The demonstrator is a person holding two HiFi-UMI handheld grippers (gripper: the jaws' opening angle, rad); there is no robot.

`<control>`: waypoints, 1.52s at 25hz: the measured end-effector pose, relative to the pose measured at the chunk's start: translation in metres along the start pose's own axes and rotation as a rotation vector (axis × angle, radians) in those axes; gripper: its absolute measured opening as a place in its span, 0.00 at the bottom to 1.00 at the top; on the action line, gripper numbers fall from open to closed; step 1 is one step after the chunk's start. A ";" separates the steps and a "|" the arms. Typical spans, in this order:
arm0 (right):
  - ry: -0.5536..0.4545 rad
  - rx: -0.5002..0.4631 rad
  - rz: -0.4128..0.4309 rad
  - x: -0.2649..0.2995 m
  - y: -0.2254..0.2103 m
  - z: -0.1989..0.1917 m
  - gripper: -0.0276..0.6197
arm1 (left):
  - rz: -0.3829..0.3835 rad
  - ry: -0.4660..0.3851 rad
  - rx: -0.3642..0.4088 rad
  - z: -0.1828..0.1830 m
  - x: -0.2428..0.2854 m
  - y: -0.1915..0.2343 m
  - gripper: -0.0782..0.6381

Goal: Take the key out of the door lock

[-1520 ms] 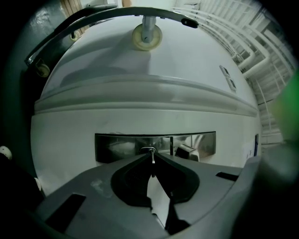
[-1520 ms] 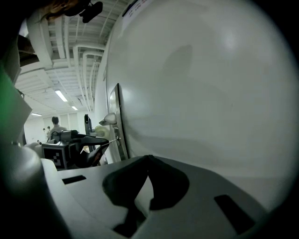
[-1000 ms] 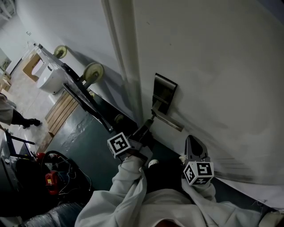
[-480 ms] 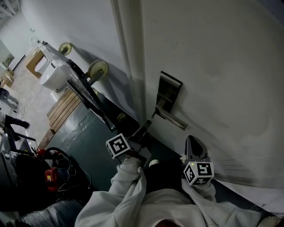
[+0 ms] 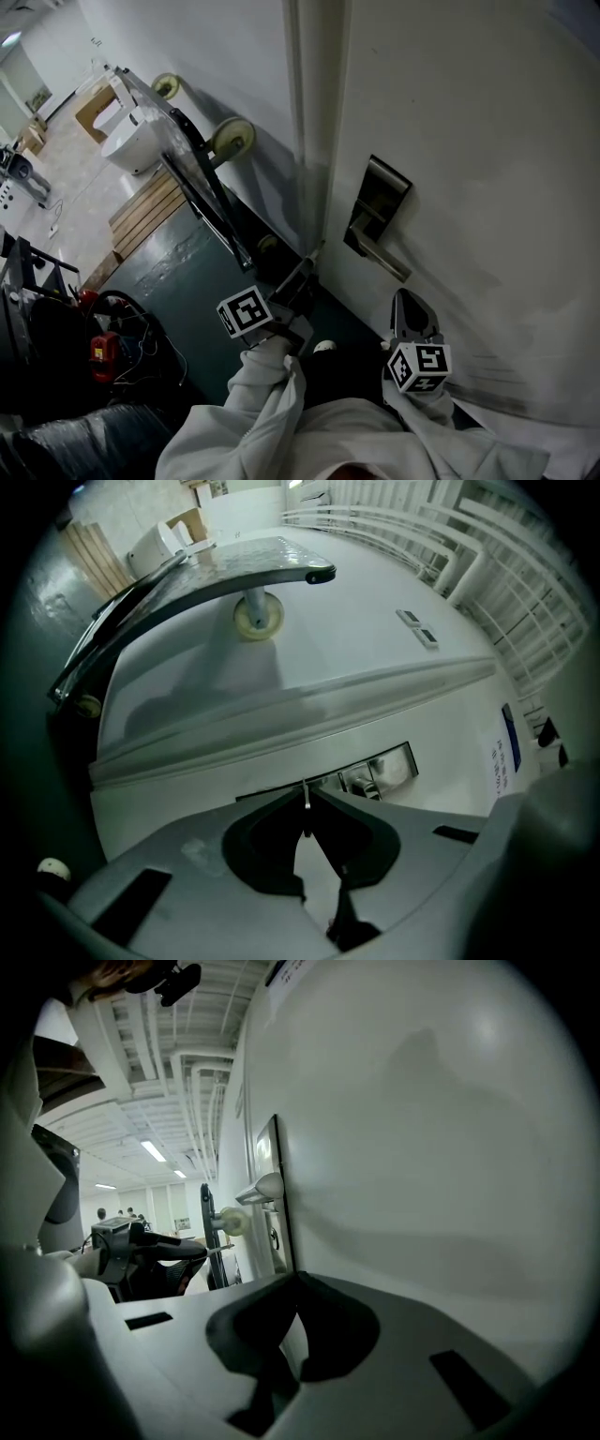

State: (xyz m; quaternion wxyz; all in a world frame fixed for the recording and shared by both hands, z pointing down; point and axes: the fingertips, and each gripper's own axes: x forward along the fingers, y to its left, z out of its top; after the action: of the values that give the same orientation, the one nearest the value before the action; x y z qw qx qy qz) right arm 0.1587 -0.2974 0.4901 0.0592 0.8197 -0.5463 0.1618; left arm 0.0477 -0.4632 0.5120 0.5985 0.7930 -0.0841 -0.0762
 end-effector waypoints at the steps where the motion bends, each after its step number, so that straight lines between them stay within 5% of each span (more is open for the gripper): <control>1: 0.002 0.000 0.008 0.002 0.001 0.000 0.12 | 0.010 -0.004 0.022 0.002 -0.003 0.001 0.15; 8: 0.009 -0.006 0.065 0.013 0.013 -0.001 0.12 | 0.074 -0.014 0.218 0.010 -0.023 0.002 0.15; 19: 0.006 -0.004 0.087 0.019 0.017 0.000 0.12 | 0.205 0.037 0.671 0.010 -0.037 -0.002 0.15; 27: -0.001 -0.012 0.085 0.024 0.014 0.004 0.12 | 0.251 0.060 0.912 0.003 -0.034 -0.001 0.15; 38: -0.001 -0.035 0.113 0.031 0.015 0.008 0.12 | 0.237 0.053 1.016 -0.004 -0.033 -0.006 0.15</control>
State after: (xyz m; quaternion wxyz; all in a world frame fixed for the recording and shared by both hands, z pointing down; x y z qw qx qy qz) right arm 0.1572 -0.3324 0.4912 0.0641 0.7863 -0.5947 0.1550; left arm 0.0163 -0.4500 0.5085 0.1446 0.9701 -0.1847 0.0626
